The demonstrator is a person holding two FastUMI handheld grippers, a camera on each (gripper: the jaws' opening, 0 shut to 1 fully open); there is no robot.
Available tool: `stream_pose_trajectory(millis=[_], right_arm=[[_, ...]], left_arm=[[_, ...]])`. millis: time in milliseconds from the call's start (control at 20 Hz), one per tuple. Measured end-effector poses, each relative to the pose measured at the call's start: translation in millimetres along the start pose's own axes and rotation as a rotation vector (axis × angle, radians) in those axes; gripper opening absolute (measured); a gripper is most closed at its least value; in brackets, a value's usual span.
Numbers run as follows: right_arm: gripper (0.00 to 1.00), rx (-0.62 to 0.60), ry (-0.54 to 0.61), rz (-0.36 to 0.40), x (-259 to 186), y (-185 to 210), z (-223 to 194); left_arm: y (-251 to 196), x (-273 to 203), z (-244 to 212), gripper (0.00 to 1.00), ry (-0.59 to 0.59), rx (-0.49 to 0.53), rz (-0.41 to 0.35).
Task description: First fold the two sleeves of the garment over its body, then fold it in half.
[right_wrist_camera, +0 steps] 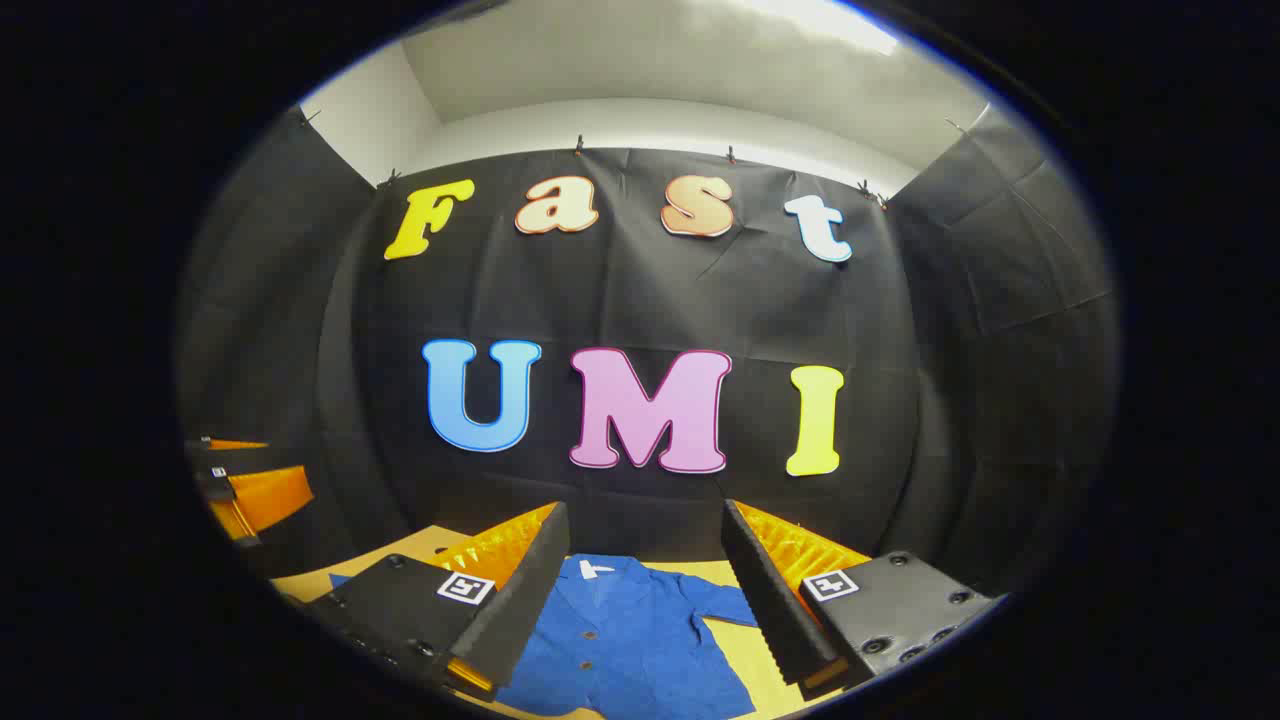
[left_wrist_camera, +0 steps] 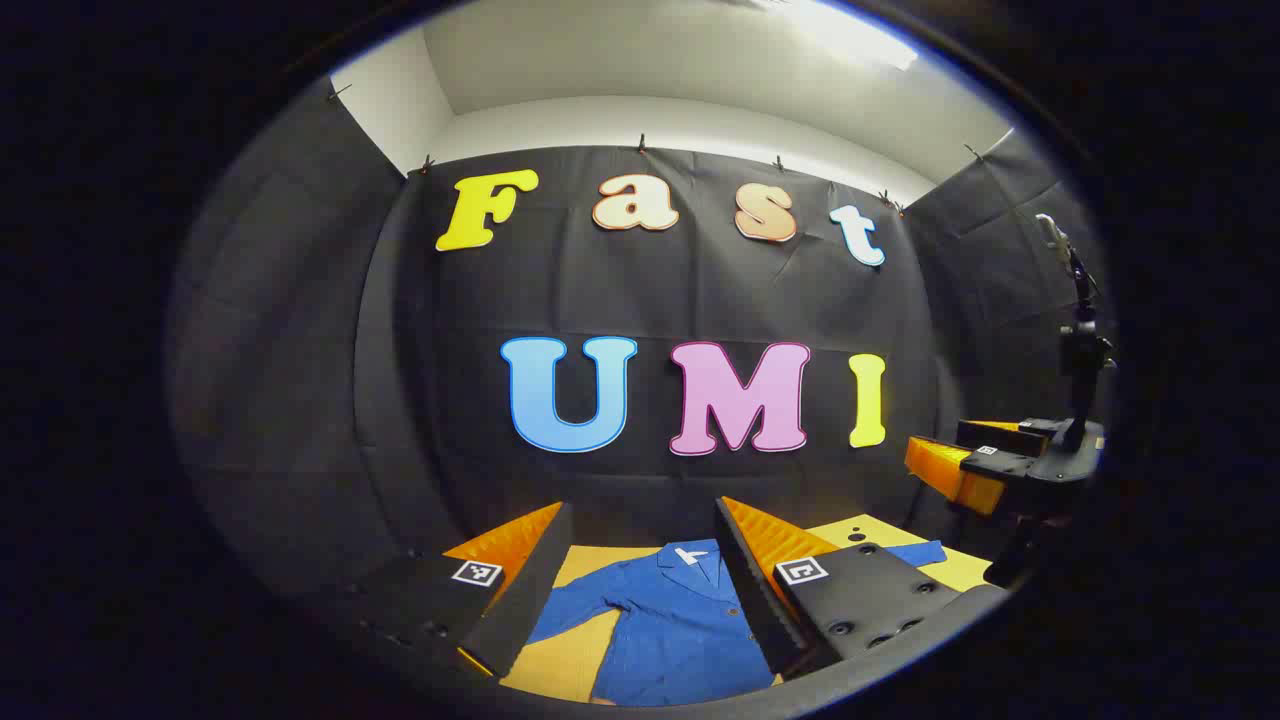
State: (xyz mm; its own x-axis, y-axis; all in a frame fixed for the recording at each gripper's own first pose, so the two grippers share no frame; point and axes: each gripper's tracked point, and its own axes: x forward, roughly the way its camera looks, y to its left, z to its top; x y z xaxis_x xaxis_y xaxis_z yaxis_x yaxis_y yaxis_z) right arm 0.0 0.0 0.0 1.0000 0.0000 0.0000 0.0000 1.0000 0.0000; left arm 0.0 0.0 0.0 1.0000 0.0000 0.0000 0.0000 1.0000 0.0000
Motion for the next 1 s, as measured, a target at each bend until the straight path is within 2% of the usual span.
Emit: stream_pose_trajectory(millis=[250,750,1000], right_arm=[[0.91,0.023,0.014,-0.032,11,-25,-9],[0.91,0.045,0.054,-0.043,13,-34,-24],[0.91,0.032,0.072,-0.067,0,-46,-31]], left_arm=[[-3,21,-12,0.81,0.032,0.012,0.009],[-16,30,-11,0.82,0.026,0.073,-0.010],[-29,23,-17,0.82,0.035,0.089,-0.056]])
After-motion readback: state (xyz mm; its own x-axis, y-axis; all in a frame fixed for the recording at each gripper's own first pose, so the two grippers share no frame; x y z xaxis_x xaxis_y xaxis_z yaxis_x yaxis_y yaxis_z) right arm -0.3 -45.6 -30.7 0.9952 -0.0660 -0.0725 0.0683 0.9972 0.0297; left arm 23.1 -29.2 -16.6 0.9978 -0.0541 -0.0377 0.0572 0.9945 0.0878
